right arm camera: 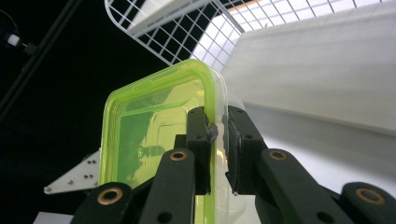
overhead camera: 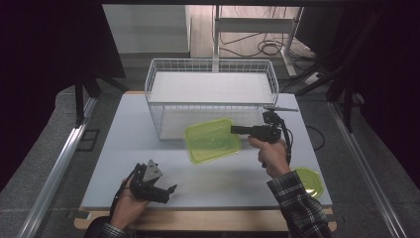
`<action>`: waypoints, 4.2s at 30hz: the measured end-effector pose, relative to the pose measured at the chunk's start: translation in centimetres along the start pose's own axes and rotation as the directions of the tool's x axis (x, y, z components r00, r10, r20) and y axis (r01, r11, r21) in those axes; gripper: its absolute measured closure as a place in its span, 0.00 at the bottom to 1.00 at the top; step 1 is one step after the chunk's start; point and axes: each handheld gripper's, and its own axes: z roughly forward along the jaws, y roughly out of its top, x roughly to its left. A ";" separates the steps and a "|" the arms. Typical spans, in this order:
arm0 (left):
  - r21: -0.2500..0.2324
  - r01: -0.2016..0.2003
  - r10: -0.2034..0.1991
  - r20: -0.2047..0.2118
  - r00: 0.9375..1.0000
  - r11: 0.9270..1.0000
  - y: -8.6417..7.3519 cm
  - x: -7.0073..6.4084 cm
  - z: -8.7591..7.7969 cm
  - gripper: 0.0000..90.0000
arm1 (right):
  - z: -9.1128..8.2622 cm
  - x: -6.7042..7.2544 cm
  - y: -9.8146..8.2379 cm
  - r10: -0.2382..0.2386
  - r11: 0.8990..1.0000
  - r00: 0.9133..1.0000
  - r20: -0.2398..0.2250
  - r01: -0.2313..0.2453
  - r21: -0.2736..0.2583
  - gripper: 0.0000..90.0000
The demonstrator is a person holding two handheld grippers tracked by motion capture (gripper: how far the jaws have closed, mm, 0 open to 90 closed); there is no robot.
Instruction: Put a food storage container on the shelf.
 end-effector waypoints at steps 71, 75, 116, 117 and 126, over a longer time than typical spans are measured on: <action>-0.013 0.015 -0.014 0.032 0.999 1.000 -0.2 0.4 0.2 0.04 | 1.5 3.6 13.9 0.046 0.976 0.976 0.212 0.001 -0.217 0.89; -0.012 0.014 -0.014 0.032 0.999 1.000 -0.2 0.4 0.2 0.04 | 1.8 3.3 13.8 0.042 0.977 0.973 0.229 0.007 -0.212 0.89; -0.030 0.154 -0.147 0.160 0.976 0.988 0.0 0.8 0.0 0.03 | 0.2 5.0 11.7 -0.276 0.948 0.904 0.326 0.311 -0.061 0.25; -0.030 0.156 -0.149 0.158 0.976 0.987 0.0 0.9 0.0 0.03 | 0.1 5.1 11.5 -0.285 0.946 0.901 0.326 0.319 -0.055 0.24; -0.026 0.139 -0.135 0.128 0.983 0.990 -0.1 1.0 -0.1 0.04 | -0.6 5.9 9.8 -0.371 0.918 0.870 0.325 0.396 -0.014 0.15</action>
